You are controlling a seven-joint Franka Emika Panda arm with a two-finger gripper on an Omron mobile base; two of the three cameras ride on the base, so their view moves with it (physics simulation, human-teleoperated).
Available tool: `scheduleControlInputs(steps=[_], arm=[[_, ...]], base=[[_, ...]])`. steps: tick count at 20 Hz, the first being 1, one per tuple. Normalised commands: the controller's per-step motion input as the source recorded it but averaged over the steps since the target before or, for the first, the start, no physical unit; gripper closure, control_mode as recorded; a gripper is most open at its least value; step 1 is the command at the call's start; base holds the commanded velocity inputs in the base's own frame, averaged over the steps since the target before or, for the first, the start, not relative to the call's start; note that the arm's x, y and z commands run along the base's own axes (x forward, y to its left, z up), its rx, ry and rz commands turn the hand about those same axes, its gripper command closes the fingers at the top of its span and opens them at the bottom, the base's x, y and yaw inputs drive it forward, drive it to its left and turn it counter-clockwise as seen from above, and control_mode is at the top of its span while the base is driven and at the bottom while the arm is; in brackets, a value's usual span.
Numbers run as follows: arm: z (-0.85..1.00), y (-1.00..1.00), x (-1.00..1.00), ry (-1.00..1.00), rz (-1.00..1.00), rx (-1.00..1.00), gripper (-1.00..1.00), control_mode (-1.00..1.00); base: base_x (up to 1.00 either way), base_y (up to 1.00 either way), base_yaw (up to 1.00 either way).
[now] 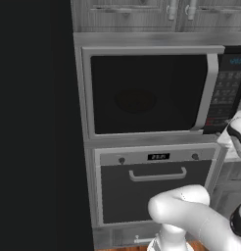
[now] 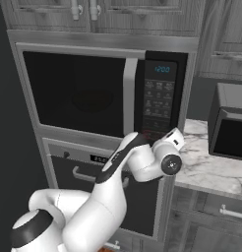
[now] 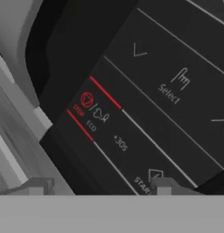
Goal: Remove the peach from the bowl and place it on the small plate. Then place the bowl with only the fish in the microwave, close the door, and press the start button to microwave the fish.
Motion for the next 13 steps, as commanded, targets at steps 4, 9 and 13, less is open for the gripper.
scheduleControlInputs(steps=[4,9,13], arm=[[-0.16,0.0,0.19,0.0,0.0,0.0,-1.0,-1.0],[-0.29,0.25,0.45,0.0,0.0,0.0,-1.0,-1.0],[-0.26,0.42,0.61,0.0,0.0,0.0,-1.0,-1.0]], base=[[0.0,0.0,0.0],[0.0,0.0,0.0],[0.0,0.0,0.0]])
